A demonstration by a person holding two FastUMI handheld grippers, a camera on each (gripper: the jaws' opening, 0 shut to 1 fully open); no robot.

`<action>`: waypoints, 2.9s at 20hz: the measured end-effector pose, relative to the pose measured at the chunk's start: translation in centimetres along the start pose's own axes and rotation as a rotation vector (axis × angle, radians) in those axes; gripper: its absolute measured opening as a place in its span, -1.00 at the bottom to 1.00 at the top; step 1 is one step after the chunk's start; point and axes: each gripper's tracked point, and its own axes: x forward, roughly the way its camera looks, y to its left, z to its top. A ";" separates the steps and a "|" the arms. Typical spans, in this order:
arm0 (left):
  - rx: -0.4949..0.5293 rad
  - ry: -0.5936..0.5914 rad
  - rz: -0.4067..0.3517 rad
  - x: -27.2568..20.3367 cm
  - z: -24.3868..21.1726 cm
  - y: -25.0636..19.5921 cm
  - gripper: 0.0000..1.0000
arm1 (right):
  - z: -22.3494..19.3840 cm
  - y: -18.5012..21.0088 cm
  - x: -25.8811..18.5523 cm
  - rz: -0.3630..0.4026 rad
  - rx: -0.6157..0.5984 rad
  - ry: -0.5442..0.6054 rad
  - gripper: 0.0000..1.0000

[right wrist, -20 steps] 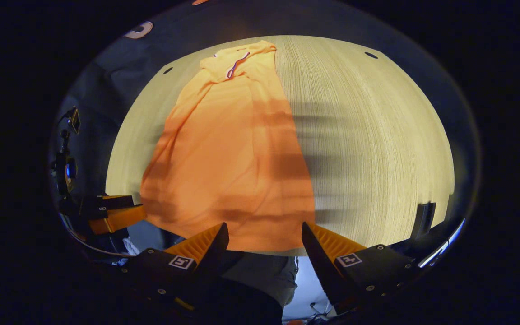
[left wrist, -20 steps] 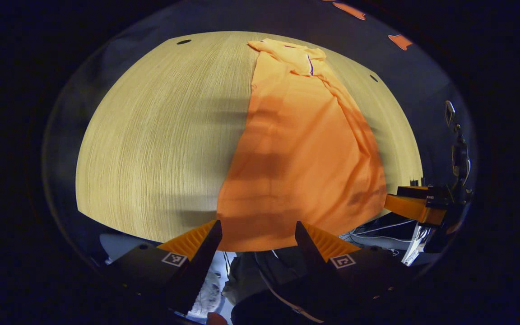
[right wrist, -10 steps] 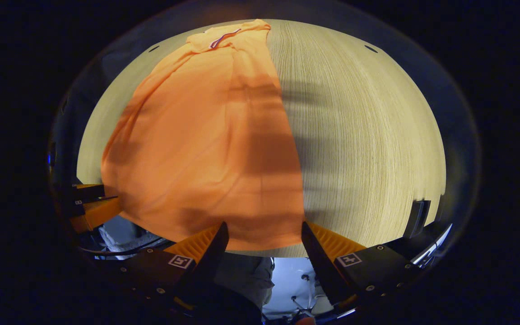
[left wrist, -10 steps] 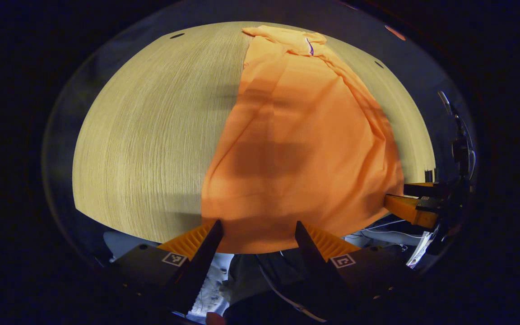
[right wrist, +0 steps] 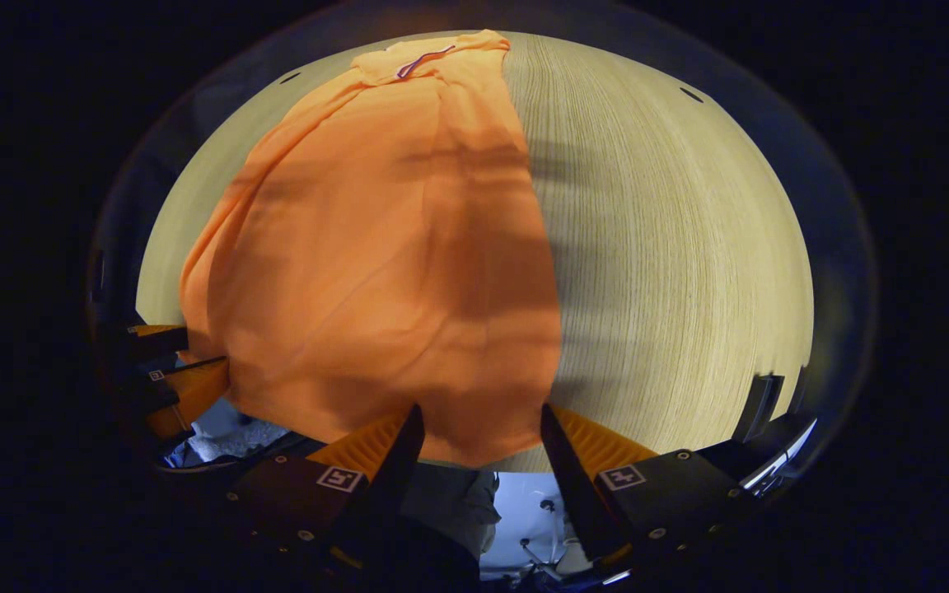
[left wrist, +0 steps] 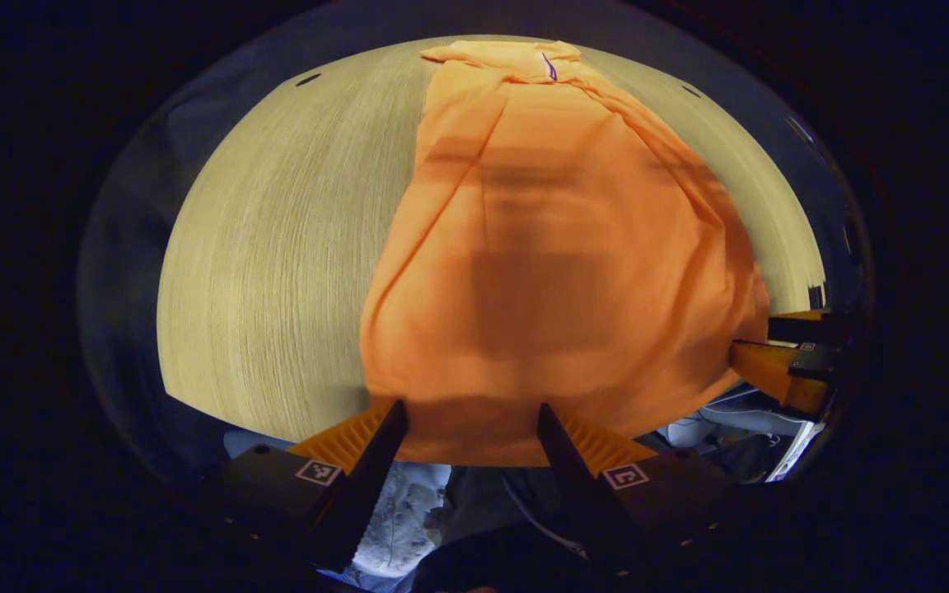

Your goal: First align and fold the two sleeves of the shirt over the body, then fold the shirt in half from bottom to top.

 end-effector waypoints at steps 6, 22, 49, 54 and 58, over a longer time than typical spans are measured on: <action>-0.027 -0.099 0.007 -0.4 0.1 0.2 0.20 | 0.2 0.6 -0.1 0.071 0.065 -0.028 -0.88; -0.134 -0.226 -0.269 -4.2 5.9 -0.6 -0.99 | 5.1 1.8 -5.0 0.124 0.078 -0.209 -1.00; -0.158 -0.553 -0.267 -9.4 37.7 3.0 -0.99 | 34.6 -3.9 -10.9 0.095 0.096 -0.528 -1.00; -0.180 -0.569 -0.242 -6.8 44.3 3.9 -0.99 | 40.3 -5.1 -8.3 0.099 0.097 -0.537 -1.00; -0.214 -0.559 -0.245 -3.8 47.8 4.1 -0.99 | 44.3 -5.5 -4.6 0.092 0.099 -0.513 -1.00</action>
